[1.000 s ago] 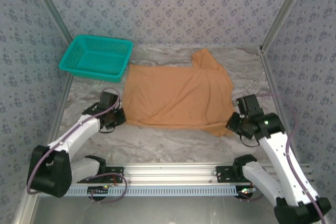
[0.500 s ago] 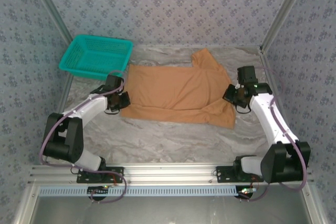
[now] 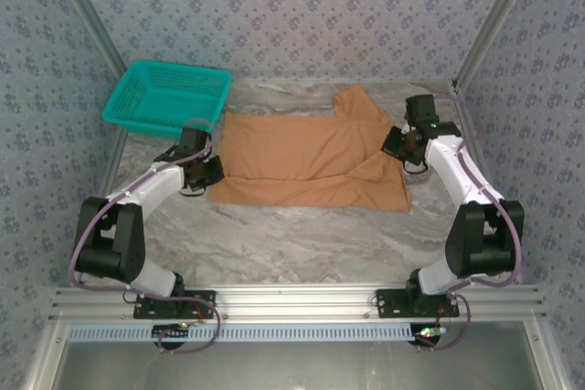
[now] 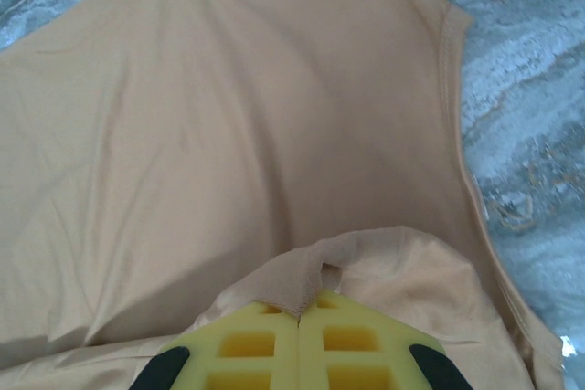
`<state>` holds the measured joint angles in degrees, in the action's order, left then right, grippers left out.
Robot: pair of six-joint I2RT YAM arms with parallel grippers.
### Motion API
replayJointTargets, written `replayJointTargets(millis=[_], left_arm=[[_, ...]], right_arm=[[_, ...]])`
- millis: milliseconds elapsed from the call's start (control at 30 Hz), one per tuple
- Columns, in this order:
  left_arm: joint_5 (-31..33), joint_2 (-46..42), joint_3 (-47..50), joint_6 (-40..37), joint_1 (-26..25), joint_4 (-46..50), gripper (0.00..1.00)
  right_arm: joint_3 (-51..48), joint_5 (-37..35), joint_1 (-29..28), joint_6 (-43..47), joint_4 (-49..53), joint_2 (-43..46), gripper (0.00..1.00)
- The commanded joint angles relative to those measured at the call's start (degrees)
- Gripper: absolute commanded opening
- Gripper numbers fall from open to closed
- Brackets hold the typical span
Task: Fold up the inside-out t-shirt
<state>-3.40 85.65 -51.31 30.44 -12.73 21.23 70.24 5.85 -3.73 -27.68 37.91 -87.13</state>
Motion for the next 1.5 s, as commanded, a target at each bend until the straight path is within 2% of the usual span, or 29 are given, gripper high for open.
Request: replayJointTargets(millis=[0,267,567,1200,1367,1467], left_arm=[[-0.73,-0.22,-0.86,-0.9,0.58,-0.82,0.0],[0.25,1.17,-1.57,-0.78,1.51,-2.08,0.0],[-1.37,4.8,-3.21,0.04,1.53,-4.56,0.0],[0.06,7.94,-3.59,-0.21,1.62,-6.16,0.0],[0.41,9.53,-4.08,-0.11,1.62,-7.27,0.08],[2.72,9.62,-4.32,-0.72,1.65,-7.23,0.21]], right_arm=[[2.88,0.76,0.3,1.59,-0.9,-1.96,0.04],[4.81,0.05,0.16,2.07,-2.98,-6.16,0.04],[7.34,-0.2,-0.05,2.79,-2.41,-9.42,0.04],[9.69,-0.24,0.56,4.52,-2.78,-12.06,0.04],[10.25,4.49,0.35,1.98,-6.84,-15.68,0.09],[10.46,6.97,0.84,-1.69,-12.22,-18.38,0.16]])
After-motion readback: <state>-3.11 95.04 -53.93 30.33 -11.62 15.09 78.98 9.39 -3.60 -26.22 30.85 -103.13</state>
